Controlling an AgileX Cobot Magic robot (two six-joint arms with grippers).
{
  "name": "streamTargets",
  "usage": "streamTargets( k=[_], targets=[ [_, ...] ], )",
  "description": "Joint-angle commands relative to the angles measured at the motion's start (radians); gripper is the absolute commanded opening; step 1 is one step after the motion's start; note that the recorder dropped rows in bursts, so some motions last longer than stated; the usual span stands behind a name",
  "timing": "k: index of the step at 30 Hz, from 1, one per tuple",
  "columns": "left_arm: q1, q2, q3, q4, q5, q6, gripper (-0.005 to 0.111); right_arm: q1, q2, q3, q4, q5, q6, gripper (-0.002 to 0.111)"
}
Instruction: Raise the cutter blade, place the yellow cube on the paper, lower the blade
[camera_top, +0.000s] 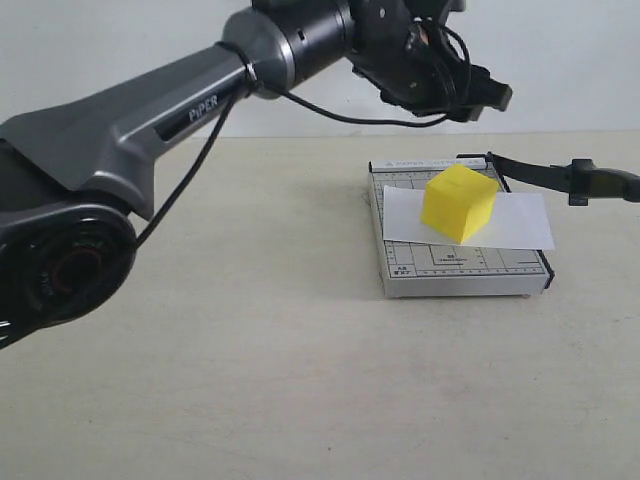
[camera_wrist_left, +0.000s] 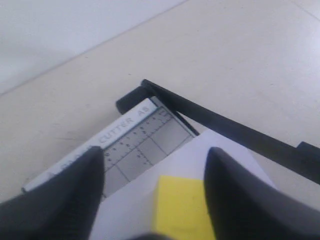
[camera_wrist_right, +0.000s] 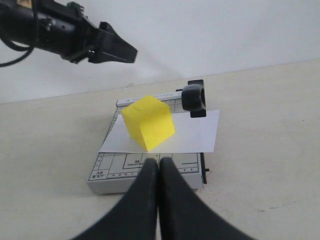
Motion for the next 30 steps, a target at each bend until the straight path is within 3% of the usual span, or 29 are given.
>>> streamTargets(
  k=[1, 4, 10, 18, 30],
  targets=[
    [0.015, -0.059, -0.007, 0.074, 0.071, 0.007, 0.024, 0.003, -0.003, -0.001, -0.006, -0.003, -0.002, 0.0],
    [0.039, -0.101, -0.007, 0.074, 0.11, 0.0, 0.005, 0.003, -0.003, -0.001, -0.006, -0.003, -0.002, 0.0],
    [0.085, -0.2, -0.007, 0.144, 0.275, -0.039, 0.005, 0.003, -0.003, -0.001, -0.006, -0.003, -0.002, 0.0],
    [0.078, -0.289, -0.007, 0.143, 0.286, -0.039, 0.004, 0.003, -0.003, -0.001, -0.006, -0.003, -0.002, 0.0],
    [0.076, -0.317, -0.007, -0.101, 0.387, -0.018, 0.004, 0.003, -0.003, -0.001, -0.006, -0.003, -0.002, 0.0]
  ],
)
